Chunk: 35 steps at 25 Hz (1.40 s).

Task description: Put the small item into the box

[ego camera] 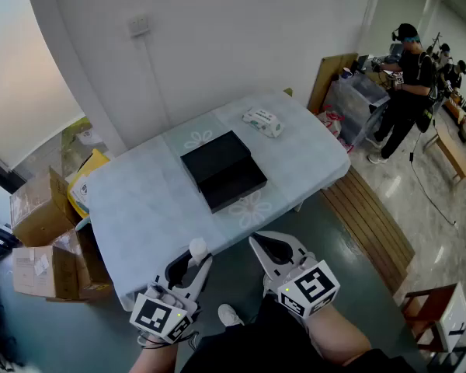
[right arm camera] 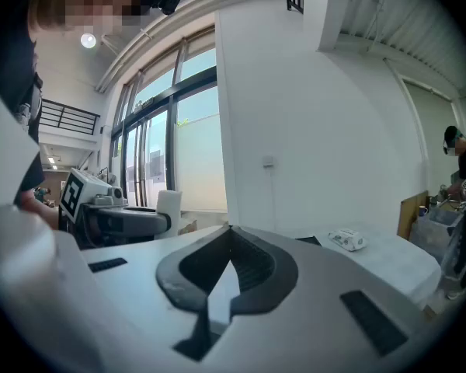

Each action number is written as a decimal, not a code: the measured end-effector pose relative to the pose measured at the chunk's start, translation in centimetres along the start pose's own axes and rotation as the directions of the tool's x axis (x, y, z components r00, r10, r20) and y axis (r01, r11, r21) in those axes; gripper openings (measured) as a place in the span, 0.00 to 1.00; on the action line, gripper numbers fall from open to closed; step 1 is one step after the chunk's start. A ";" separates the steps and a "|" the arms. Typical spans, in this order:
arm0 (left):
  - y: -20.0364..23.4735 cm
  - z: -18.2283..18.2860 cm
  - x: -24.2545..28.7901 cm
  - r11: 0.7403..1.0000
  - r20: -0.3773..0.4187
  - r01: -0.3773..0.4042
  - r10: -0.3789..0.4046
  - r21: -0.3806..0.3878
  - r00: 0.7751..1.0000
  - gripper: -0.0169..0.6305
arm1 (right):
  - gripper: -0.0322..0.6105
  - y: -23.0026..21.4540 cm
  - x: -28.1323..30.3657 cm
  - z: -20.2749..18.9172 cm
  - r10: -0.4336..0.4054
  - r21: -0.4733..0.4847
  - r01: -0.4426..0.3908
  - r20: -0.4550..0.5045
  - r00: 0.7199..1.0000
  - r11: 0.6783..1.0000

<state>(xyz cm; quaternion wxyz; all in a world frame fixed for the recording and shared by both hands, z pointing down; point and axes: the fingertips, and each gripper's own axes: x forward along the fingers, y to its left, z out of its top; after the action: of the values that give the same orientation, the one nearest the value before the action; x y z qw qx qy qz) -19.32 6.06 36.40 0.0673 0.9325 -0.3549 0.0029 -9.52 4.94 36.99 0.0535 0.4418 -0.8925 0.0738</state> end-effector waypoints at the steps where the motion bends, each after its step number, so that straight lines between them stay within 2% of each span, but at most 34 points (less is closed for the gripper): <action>1: 0.0 0.0 0.0 1.000 0.000 -0.001 0.001 0.001 1.000 0.23 | 0.06 0.0 0.0 -0.1 0.001 0.000 -0.001 -0.001 1.000 1.000; 16: 0.2 -0.6 0.8 0.999 -0.025 -0.008 0.009 0.039 1.000 0.23 | 0.06 0.0 0.5 -0.2 0.037 -0.015 -0.037 -0.004 0.999 0.999; 27: -1.4 -1.1 3.1 0.999 -0.040 0.011 -0.009 0.049 0.999 0.23 | 0.06 -2.7 -0.4 -0.6 0.036 -0.021 -0.037 -0.013 0.999 0.999; 35: -2.1 -1.1 5.5 0.998 -0.041 -0.015 0.017 0.060 0.999 0.23 | 0.06 -5.3 -0.3 0.1 0.059 -0.023 -0.059 -0.006 0.998 0.998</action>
<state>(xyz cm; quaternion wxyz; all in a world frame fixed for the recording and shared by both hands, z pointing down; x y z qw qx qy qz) -13.83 4.10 37.48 0.0470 0.9309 -0.3606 0.0334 -5.13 1.96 37.28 0.0588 0.4144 -0.9058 0.0659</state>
